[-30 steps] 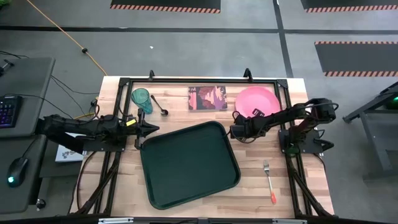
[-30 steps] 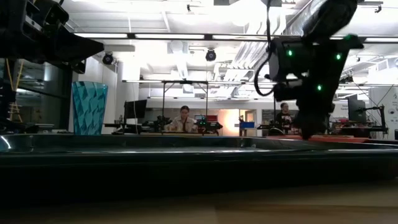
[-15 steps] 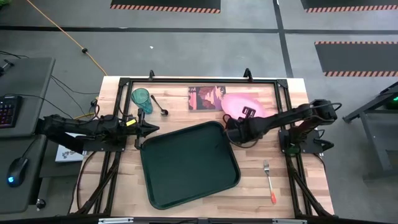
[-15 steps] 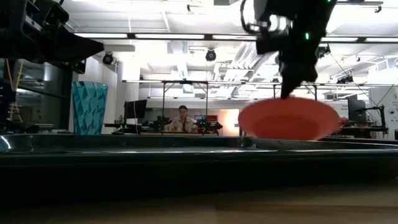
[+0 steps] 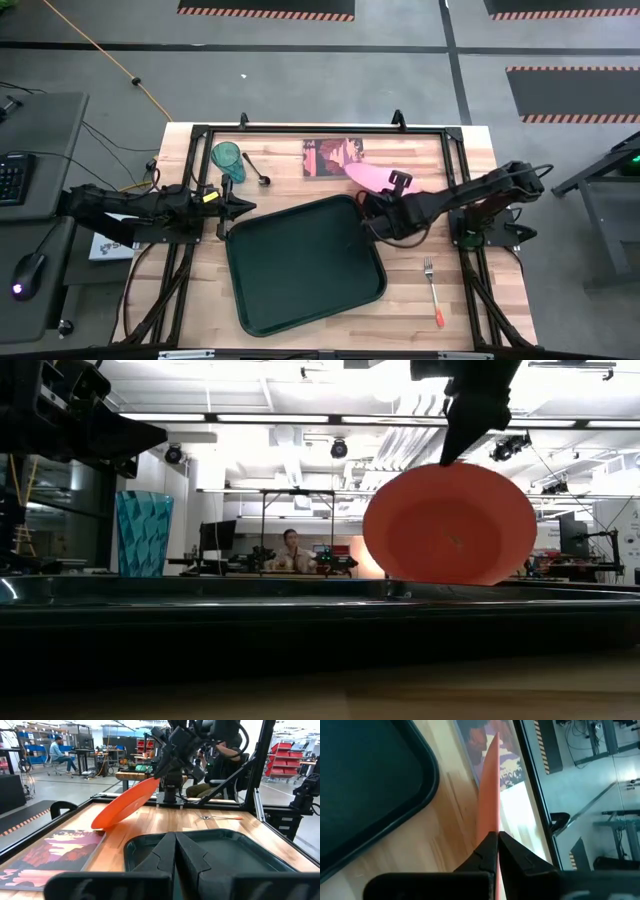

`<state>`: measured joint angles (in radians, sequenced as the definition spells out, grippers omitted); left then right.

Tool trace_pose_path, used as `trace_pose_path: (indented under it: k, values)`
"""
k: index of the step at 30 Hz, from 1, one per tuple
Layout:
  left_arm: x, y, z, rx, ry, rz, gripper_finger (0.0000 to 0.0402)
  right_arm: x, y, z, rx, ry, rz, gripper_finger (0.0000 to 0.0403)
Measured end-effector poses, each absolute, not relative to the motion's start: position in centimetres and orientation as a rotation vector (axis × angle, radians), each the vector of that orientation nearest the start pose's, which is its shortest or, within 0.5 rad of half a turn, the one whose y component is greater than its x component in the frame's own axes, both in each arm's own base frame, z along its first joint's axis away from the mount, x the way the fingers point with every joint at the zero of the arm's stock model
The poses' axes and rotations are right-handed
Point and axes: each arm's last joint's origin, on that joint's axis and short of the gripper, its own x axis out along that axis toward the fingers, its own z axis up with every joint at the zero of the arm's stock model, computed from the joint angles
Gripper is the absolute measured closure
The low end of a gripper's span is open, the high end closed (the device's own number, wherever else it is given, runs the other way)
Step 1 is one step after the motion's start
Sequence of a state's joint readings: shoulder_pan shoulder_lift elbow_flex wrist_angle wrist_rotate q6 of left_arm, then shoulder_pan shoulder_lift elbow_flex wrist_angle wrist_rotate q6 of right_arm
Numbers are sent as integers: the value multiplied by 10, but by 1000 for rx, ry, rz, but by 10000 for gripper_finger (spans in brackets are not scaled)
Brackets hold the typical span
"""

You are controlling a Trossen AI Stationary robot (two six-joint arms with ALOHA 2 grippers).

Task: Pick and place plate/cup/fork/spoon on tray
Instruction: Put the pink plate on the center of the black serving tray

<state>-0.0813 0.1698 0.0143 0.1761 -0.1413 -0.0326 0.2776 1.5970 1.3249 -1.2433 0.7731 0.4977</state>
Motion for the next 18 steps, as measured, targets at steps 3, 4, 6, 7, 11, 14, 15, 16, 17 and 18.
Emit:
trace_pose_path:
  k: [3, 4, 6, 7, 11, 14, 15, 16, 17, 18]
  values:
    - [107, -5, 172, -35, -22, 60, 401, 278, 64, 273, -351, 1148, -673, 403]
    - [108, -5, 171, -35, -21, 60, 401, 278, 65, 273, -352, 1148, -666, 403]
    - [107, -5, 171, -35, -22, 60, 402, 277, 69, 273, -346, 1156, -645, 403]
    - [107, -5, 171, -35, -22, 60, 402, 277, 71, 273, -343, 1160, -633, 403]
    - [108, -5, 171, -35, -21, 60, 401, 275, 78, 273, -348, 1157, -602, 403]
    - [107, -5, 171, -35, -22, 60, 401, 274, 82, 272, -327, 1158, -587, 403]
    - [108, -5, 171, -35, -21, 60, 402, 273, 84, 272, -302, 1167, -578, 403]
    - [107, -5, 172, -35, -22, 60, 401, 273, 84, 269, -277, 1173, -578, 403]
    - [107, -5, 172, -35, -22, 60, 402, 271, 84, 265, -258, 1185, -583, 403]
    - [108, -5, 171, -35, -21, 60, 402, 270, 83, 260, -254, 1196, -592, 403]
